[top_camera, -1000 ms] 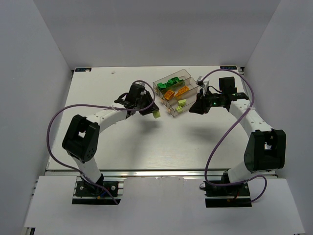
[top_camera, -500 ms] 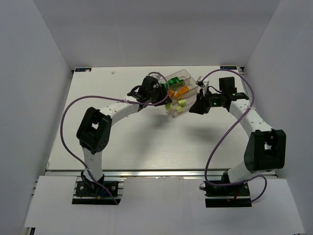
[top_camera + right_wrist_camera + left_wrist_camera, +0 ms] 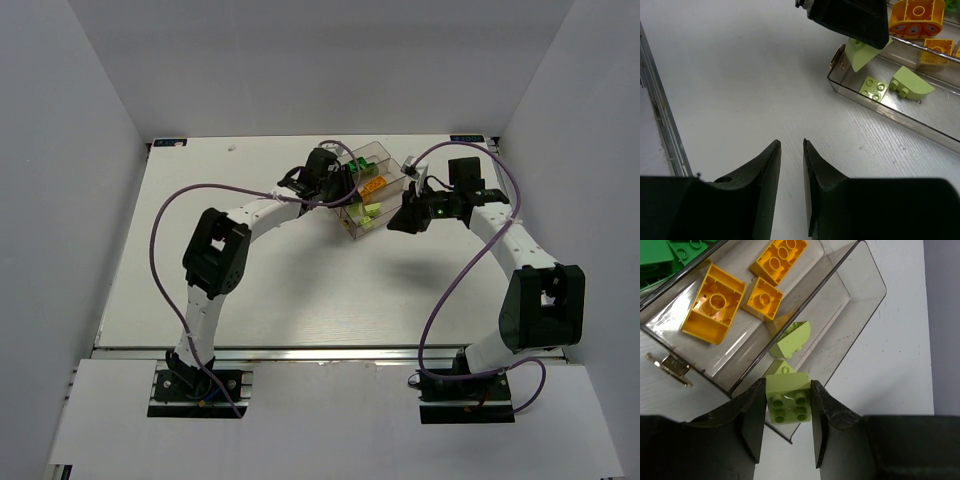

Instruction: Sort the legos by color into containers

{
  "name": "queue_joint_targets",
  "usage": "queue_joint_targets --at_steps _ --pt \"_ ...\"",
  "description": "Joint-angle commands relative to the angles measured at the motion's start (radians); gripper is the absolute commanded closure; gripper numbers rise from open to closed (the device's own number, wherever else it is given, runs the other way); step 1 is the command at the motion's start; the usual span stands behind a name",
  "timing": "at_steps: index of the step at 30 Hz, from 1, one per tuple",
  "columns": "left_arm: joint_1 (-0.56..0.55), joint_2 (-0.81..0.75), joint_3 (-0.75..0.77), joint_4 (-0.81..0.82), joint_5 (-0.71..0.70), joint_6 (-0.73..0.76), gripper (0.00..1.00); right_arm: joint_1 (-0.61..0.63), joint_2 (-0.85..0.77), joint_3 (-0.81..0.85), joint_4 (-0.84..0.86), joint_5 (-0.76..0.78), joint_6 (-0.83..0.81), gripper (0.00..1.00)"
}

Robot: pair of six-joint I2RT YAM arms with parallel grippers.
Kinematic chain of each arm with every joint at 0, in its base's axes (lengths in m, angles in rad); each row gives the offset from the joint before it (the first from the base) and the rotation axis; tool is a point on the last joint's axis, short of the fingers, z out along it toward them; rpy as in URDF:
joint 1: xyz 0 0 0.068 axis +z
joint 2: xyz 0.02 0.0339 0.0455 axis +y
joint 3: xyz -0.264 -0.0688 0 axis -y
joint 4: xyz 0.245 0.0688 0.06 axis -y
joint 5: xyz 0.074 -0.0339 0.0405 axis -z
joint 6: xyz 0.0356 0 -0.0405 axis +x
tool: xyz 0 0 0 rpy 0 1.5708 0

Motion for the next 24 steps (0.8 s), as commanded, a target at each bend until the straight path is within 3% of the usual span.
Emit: queue_joint_targets --at_steps 1,8,18,19,22,24 --pt "-0.016 0.009 0.083 -0.017 0.013 0.017 0.79 -0.014 -0.028 0.021 -0.008 -0.007 -0.009 0.7" --pt "-0.029 0.069 0.177 -0.044 -0.016 0.036 0.75 -0.015 -0.023 0.02 -0.007 -0.008 -0.009 0.7" --pt "-0.047 0.117 0.251 -0.132 -0.06 0.094 0.5 -0.023 -0.025 0.018 -0.005 -0.01 -0.01 0.7" --pt "-0.047 0.112 0.252 -0.138 -0.065 0.1 0.41 -0.023 -0.023 0.02 -0.005 -0.008 -0.01 0.7" --pt "-0.049 0.098 0.254 -0.149 -0.089 0.115 0.32 -0.023 -0.023 0.023 -0.008 -0.007 -0.01 0.69" --pt "-0.049 0.075 0.252 -0.147 -0.096 0.123 0.02 -0.026 -0.025 0.027 -0.013 -0.004 -0.013 0.69"
